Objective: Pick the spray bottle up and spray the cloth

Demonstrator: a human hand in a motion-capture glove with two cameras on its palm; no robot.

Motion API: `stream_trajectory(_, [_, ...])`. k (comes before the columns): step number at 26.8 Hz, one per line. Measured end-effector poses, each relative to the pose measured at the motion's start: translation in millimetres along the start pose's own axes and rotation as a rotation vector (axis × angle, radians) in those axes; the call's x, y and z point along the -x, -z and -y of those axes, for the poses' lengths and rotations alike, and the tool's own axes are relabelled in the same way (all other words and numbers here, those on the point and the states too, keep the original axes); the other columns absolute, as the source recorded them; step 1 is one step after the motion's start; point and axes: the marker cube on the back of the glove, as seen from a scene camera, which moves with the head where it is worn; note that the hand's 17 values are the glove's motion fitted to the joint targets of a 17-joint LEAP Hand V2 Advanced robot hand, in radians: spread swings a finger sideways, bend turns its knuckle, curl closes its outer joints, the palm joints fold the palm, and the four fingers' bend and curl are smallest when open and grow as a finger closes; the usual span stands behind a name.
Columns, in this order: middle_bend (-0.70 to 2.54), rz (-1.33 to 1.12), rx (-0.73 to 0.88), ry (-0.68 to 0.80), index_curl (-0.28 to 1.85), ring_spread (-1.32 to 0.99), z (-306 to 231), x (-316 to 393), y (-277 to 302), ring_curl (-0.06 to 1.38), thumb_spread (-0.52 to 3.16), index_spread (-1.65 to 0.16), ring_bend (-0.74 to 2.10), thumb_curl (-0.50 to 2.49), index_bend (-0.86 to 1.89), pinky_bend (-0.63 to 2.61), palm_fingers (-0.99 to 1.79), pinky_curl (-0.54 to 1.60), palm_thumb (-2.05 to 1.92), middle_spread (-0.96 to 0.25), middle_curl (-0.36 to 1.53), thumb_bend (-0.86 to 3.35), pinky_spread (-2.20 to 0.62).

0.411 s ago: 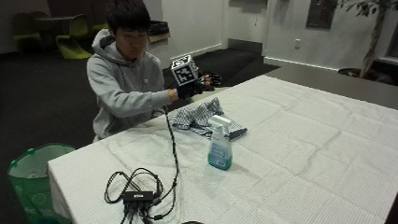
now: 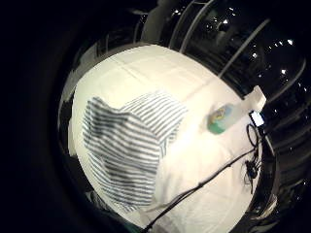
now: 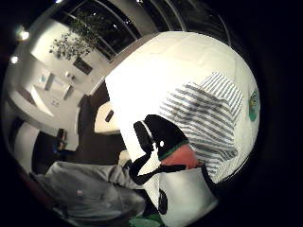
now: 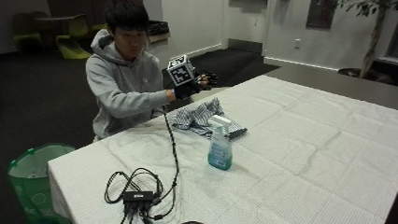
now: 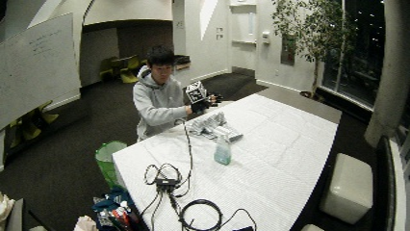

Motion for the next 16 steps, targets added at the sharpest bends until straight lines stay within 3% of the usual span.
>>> stream_trajectory(4, [0.22, 0.201, -0.023, -0.153, 0.13, 0.04, -7, 12, 8, 0.14, 0.86, -0.33, 0.31, 0.17, 0.14, 0.46, 0.17, 0.22, 0.42, -0.03, 0.17, 0.11, 0.22])
stream_trajectory(16, [0.22, 0.2, -0.087, -0.249, 0.17, 0.03, -52, -25, 16, 0.18, 0.95, -0.35, 0.33, 0.22, 0.13, 0.47, 0.15, 0.26, 0.46, -0.03, 0.23, 0.03, 0.24])
